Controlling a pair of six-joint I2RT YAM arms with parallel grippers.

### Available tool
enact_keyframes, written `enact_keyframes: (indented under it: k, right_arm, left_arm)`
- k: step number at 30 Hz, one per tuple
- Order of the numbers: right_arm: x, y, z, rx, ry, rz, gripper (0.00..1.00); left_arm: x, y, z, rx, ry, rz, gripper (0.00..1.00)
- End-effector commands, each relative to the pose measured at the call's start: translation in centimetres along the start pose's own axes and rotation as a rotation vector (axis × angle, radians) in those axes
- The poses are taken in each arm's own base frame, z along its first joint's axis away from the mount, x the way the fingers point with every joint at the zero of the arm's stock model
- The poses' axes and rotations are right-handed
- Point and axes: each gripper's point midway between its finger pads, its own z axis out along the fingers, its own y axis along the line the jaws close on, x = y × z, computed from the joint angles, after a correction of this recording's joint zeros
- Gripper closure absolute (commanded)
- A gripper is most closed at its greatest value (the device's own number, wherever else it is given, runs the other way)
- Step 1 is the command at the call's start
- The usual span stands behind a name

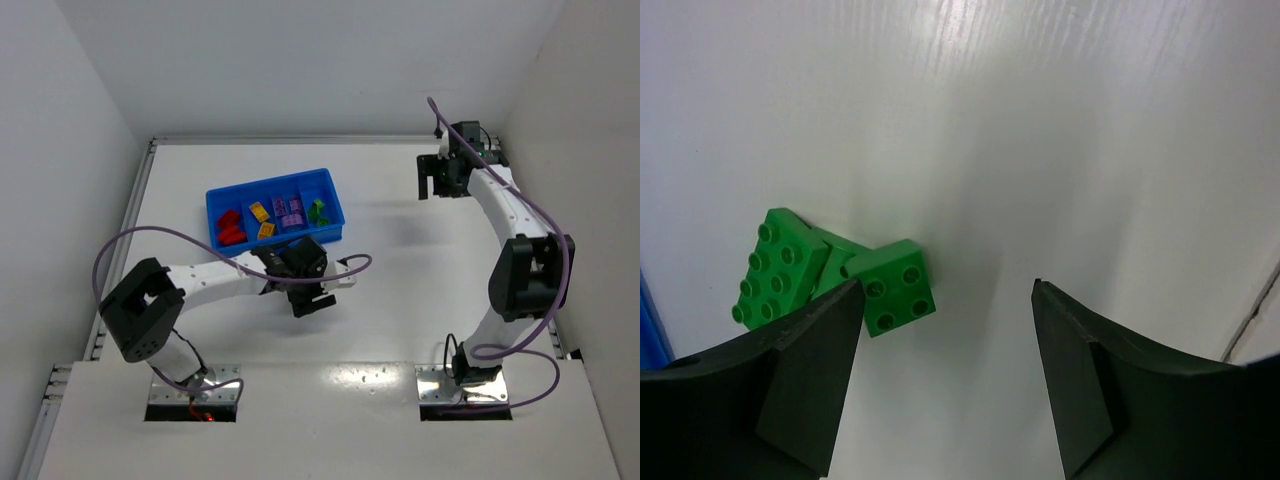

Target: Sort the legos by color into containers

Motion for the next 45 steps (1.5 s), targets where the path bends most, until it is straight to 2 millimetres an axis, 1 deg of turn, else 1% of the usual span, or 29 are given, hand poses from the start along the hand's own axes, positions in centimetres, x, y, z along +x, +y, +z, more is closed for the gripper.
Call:
enact_keyframes:
  k: [1, 2, 5, 7, 8, 10, 12, 13, 14, 16, 17, 19, 23, 24, 28, 29, 30, 31, 33, 34, 36, 37, 39, 40, 41, 42, 43, 44, 45]
  right_arm:
    - [-0.9, -0.1, -0.7, -0.017, -0.039, 0.009, 0.15]
    - [-0.9, 0.1, -0.7, -0.028, -0.039, 0.008, 0.15]
    - [-0.3, 0.3, -0.1, -0.037, -0.012, 0.008, 0.15]
    - [-0.6, 0.5, -0.3, -0.048, -0.021, 0.008, 0.15]
    - [-0.4, 0.5, 0.0, -0.048, -0.012, 0.008, 0.15]
    - [-0.3, 0.5, 0.2, -0.048, -0.001, 0.008, 0.15]
    - [-0.3, 0.5, 0.2, -0.048, -0.001, 0.008, 0.15]
    - [-0.3, 0.5, 0.2, -0.048, -0.001, 0.008, 0.15]
    - [-0.3, 0.5, 0.2, -0.048, -0.001, 0.008, 0.15]
    - [-0.3, 0.6, 0.2, -0.058, -0.001, 0.008, 0.15]
    - [-0.1, 0.7, 0.6, -0.058, 0.009, 0.009, 0.15]
    - [-0.1, 0.7, 0.6, -0.058, 0.01, 0.009, 0.16]
    - [-0.1, 0.8, 0.6, -0.067, 0.009, 0.009, 0.16]
    - [-0.1, 0.8, 0.6, -0.067, 0.009, 0.009, 0.16]
    - [-0.1, 0.8, 0.6, -0.067, 0.009, -0.001, 0.18]
    - [-0.1, 0.8, 0.6, -0.067, 0.009, -0.001, 0.18]
    - [0.3, 0.8, 0.7, -0.067, 0.018, 0.0, 0.18]
    - [0.3, 0.8, 0.7, -0.067, 0.018, 0.0, 0.19]
    - [0.3, 0.8, 0.7, -0.067, 0.018, 0.0, 0.19]
    - [0.3, 0.8, 0.7, -0.067, 0.018, 0.0, 0.19]
    - [0.3, 1.0, 0.7, -0.079, 0.018, 0.0, 0.19]
    - [0.3, 1.0, 0.7, -0.079, 0.018, 0.0, 0.19]
    - [0.3, 1.0, 0.7, -0.079, 0.018, 0.0, 0.19]
    - [0.1, 1.6, 0.4, -0.094, 0.009, -0.009, 0.19]
    - [0.1, 1.6, 0.4, -0.095, 0.009, -0.009, 0.19]
    - [0.1, 1.9, 0.3, -0.108, 0.009, -0.009, 0.19]
    - [0.4, 1.9, 0.5, -0.109, 0.018, -0.009, 0.19]
    - [0.4, 2.0, 0.5, -0.118, 0.018, -0.009, 0.19]
    - [0.4, 2.0, 0.5, -0.118, 0.018, -0.009, 0.19]
  left_arm:
    - [-0.7, 1.0, 0.2, -0.069, -0.027, -0.012, 0.26]
    - [-0.9, 1.2, 0.2, -0.081, -0.032, -0.02, 0.26]
    - [-0.2, 1.8, 0.5, -0.119, -0.008, -0.022, 0.26]
    - [-0.3, 2.3, 0.4, -0.142, -0.008, -0.022, 0.26]
    - [-0.3, 2.3, 0.4, -0.142, -0.008, -0.022, 0.26]
    - [0.3, 2.3, 1.0, -0.141, 0.018, -0.024, 0.26]
    - [0.9, 2.9, 1.1, -0.148, 0.031, -0.045, 0.26]
    - [0.8, 2.8, 1.1, -0.14, 0.027, -0.045, 0.26]
    - [1.3, 3.1, 1.4, -0.14, 0.041, -0.057, 0.26]
    - [1.2, 2.9, 1.4, -0.13, 0.037, -0.057, 0.26]
    - [1.6, 3.1, 1.7, -0.129, 0.05, -0.057, 0.27]
    - [1.7, 3.1, 1.7, -0.129, 0.05, -0.057, 0.29]
    - [2.2, 3.7, 1.7, -0.135, 0.06, -0.076, 0.39]
    - [2.3, 4.0, 1.7, -0.139, 0.062, -0.075, 0.44]
    - [2.7, 3.8, 1.9, -0.115, 0.071, -0.076, 0.52]
    - [2.7, 3.8, 1.9, -0.115, 0.071, -0.076, 0.56]
    - [2.6, 3.6, 1.9, -0.101, 0.064, -0.067, 0.62]
    - [1.9, 3.4, 1.5, -0.088, 0.035, -0.055, 0.65]
    - [1.5, 3.1, 1.0, -0.073, 0.014, -0.039, 0.7]
    - [1.4, 2.2, 0.7, -0.03, 0.008, -0.032, 0.73]
    - [-0.9, 2.3, -1.2, -0.032, -0.08, -0.016, 0.73]
    - [-1.4, 2.0, -2.0, -0.024, -0.105, -0.011, 0.73]
    - [-4.8, 2.5, -5.4, -0.051, -0.221, 0.002, 0.73]
    - [-6.1, 2.4, -6.4, -0.058, -0.252, -0.004, 0.73]
    - [-8.3, 3.1, -8.2, -0.076, -0.295, -0.007, 0.73]
    - [-9.3, 3.6, -9.2, -0.094, -0.316, -0.015, 0.73]
    - [-10.1, 3.9, -9.4, -0.093, -0.316, -0.024, 0.73]
    - [-11.8, 5.1, -10.7, -0.123, -0.35, -0.037, 0.73]
    - [-12.5, 5.7, -11.0, -0.139, -0.358, -0.036, 0.73]
